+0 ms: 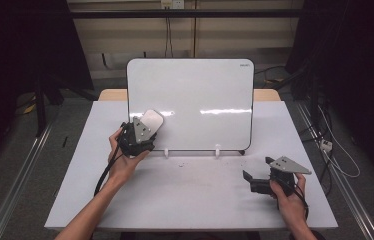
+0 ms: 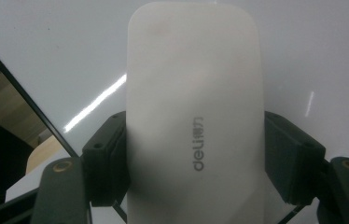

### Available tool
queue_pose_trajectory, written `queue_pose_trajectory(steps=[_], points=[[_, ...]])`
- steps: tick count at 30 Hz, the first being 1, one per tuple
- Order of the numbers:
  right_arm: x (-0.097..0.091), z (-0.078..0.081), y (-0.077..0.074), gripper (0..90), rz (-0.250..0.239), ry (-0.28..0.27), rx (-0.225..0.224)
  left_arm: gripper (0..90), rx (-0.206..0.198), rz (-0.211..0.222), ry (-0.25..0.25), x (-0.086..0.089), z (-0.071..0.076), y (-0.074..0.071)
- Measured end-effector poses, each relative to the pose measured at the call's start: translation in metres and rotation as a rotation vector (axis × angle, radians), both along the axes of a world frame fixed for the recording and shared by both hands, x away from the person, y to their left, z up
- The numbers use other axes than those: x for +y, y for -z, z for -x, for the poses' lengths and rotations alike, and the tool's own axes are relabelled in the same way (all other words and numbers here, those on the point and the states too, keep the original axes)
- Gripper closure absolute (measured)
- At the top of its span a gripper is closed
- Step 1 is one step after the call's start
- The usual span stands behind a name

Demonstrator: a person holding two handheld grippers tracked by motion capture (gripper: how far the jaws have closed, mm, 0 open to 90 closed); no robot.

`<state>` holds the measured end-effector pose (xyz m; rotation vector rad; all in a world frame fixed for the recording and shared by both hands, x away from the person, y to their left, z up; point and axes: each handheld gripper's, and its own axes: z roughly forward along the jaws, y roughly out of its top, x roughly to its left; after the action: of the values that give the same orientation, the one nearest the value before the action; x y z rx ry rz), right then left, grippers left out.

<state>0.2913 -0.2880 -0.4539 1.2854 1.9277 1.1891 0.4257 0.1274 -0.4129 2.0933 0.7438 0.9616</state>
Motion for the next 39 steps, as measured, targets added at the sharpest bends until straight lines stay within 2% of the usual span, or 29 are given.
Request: queue_pose_trajectory(steps=[8,16,19,24,26,27,29,30,33,35,39], points=[[-0.002,0.001,0.0,3.5,-0.002,0.01,0.001,30.8,0.002,-0.007,-0.008,-0.001,0.001,-0.001],[-0.001,0.0,0.0,3.5,-0.002,0.006,0.003,30.4,0.015,0.007,-0.014,-0.001,0.001,-0.001],[-0.001,0.001,0.0,3.5,0.0,0.003,0.002,29.1,0.026,0.037,-0.019,0.0,0.002,-0.002],[-0.002,0.003,0.0,3.4,-0.003,0.004,-0.003,15.4,0.049,0.081,-0.01,0.003,0.002,-0.006],[-0.003,0.003,0.0,3.4,-0.003,0.007,-0.003,13.2,0.056,0.069,0.002,0.004,0.003,-0.007],[-0.003,0.003,0.0,3.4,-0.003,0.006,-0.004,10.9,0.057,0.084,-0.003,0.003,0.003,-0.007],[-0.002,0.002,0.0,3.4,-0.001,0.001,-0.005,6.1,0.08,0.098,-0.002,0.005,0.003,-0.009],[-0.002,0.002,0.0,3.5,-0.002,0.0,-0.004,5.8,0.081,0.113,0.005,0.006,0.003,-0.01],[-0.001,0.003,0.0,3.6,-0.001,-0.002,-0.004,4.9,0.073,0.12,0.007,0.008,0.004,-0.014],[-0.002,0.004,0.0,3.5,-0.001,0.001,-0.004,4.7,0.092,0.165,0.007,0.011,0.004,-0.017],[-0.002,0.004,0.0,3.5,0.001,0.004,-0.005,4.5,0.113,0.202,0.005,0.017,0.003,-0.023]])
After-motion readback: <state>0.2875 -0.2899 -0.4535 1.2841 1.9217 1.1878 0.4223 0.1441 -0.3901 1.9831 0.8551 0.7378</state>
